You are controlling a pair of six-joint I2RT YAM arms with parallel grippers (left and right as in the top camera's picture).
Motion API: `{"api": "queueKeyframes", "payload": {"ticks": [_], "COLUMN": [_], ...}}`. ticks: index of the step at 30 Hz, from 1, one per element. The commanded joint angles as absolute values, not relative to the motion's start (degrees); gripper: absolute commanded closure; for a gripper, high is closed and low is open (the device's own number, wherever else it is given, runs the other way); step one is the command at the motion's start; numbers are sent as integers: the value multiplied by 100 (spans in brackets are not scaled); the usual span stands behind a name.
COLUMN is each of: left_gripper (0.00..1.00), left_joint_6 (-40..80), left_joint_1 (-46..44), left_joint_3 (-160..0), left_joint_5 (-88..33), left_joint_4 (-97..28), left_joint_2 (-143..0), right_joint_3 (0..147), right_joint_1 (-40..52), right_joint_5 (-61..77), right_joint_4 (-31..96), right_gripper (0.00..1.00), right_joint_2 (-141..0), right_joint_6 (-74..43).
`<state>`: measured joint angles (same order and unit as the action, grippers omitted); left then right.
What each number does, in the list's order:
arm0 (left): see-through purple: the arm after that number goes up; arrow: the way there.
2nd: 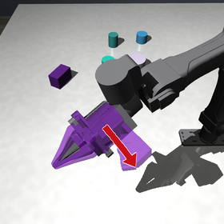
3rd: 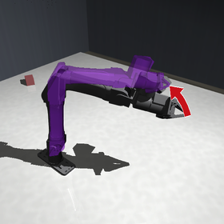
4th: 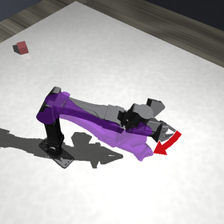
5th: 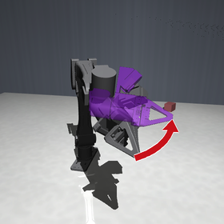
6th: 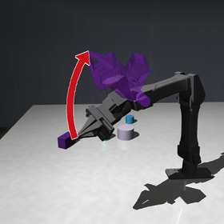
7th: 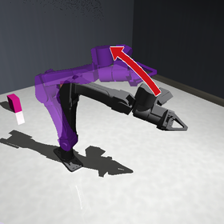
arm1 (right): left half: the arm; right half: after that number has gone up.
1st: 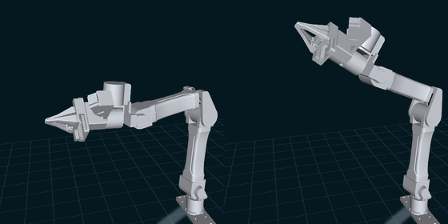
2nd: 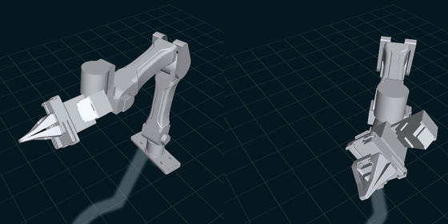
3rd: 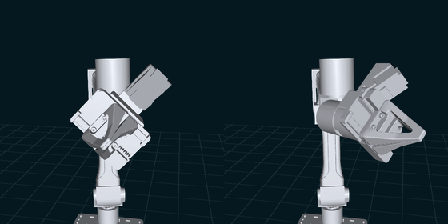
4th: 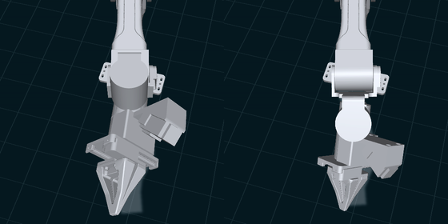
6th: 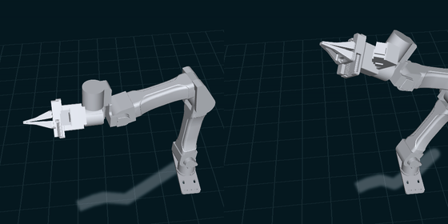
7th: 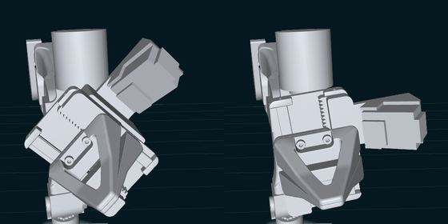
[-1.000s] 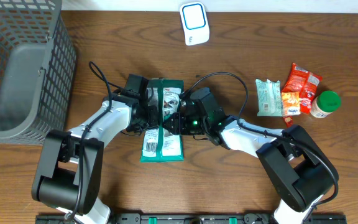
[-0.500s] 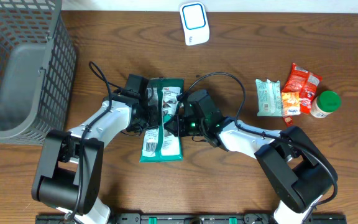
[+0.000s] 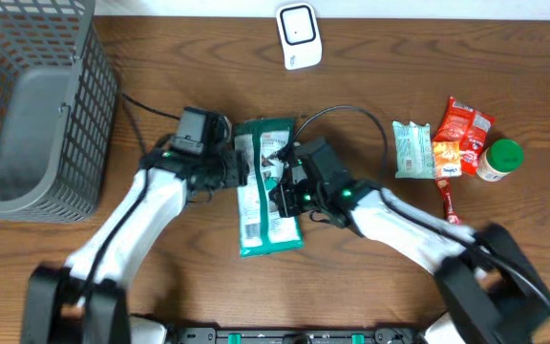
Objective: Scan the item barcode
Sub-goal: 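Lift the gloves pack with the right gripper toward the white scanner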
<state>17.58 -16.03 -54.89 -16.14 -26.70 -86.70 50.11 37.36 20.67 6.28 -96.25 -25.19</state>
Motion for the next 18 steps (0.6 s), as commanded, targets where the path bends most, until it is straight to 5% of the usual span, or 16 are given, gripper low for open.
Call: {"api": "queueKeyframes", "payload": {"ticks": [1,7,18], "left_gripper": [34,30,23], "left_joint_6": [1656,1949,2174], "left_joint_1": [-1625,-1625,-1544], "left_joint_3": [-5487,-5483,-5463], "left_joint_5": [-401,1271,1358], "left_joint_4": [-2694,-2799,-2797], "left_joint_2": [-8044,-7850,-8313], "right_joint_3": [5089,5494,7467], "right_joint_1": [3627,3492,3492], "right_joint_5": [1586,1260,141], "right_joint_4": [1149,2471,4644], "right_gripper": [99,99,99], "right_joint_2": [-8801,-7867,-7804], "right_joint_6": [-1824,-1011,790]}}
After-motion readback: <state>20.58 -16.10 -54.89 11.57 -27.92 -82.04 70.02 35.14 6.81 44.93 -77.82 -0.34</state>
